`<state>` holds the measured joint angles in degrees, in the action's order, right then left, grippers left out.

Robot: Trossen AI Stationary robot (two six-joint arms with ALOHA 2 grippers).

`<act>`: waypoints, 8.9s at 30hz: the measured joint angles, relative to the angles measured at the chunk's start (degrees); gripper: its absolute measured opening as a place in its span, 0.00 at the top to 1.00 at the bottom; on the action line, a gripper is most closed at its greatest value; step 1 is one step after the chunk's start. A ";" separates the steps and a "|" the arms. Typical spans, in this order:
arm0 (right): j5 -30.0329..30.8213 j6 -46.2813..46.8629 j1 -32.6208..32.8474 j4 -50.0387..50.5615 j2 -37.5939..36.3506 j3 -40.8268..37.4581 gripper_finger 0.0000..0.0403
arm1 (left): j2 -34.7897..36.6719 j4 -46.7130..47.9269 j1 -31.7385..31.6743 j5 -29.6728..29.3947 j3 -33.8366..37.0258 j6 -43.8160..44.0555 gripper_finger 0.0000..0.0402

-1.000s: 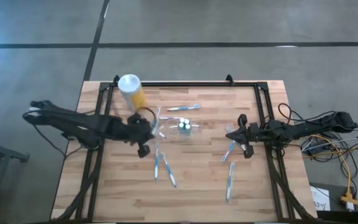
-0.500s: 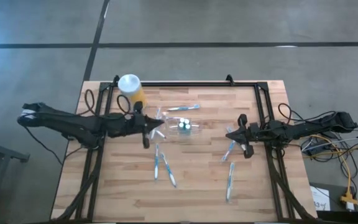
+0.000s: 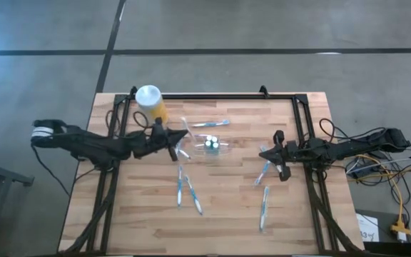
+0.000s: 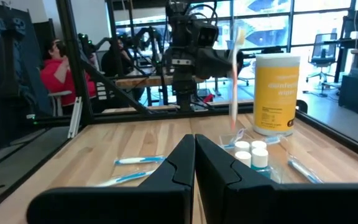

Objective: Pick & Place toothbrushing station
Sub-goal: Put the orange toothbrush into the left section of the transparent organizer, then put the blue toothbrush into the right section of the transparent organizer

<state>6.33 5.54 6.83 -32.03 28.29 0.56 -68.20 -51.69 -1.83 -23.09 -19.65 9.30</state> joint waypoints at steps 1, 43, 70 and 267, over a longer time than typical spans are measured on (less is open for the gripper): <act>-0.02 0.00 0.00 -0.01 0.00 0.00 0.98 | -1.37 -0.28 -0.04 0.00 -0.79 0.02 1.00; 0.48 0.02 0.00 0.07 -0.01 0.00 0.98 | -21.51 0.59 -0.83 -4.56 -9.70 4.32 0.81; 0.37 0.43 0.00 0.49 -0.02 0.00 0.98 | 28.65 55.28 1.31 19.62 -11.18 -4.15 0.79; 5.27 -11.44 5.11 16.62 -12.02 13.13 0.98 | 47.05 36.33 1.21 28.47 19.31 -4.33 0.96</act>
<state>11.60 -5.90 11.94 -15.41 16.28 13.68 -21.15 -15.37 -0.62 5.37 -0.34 4.97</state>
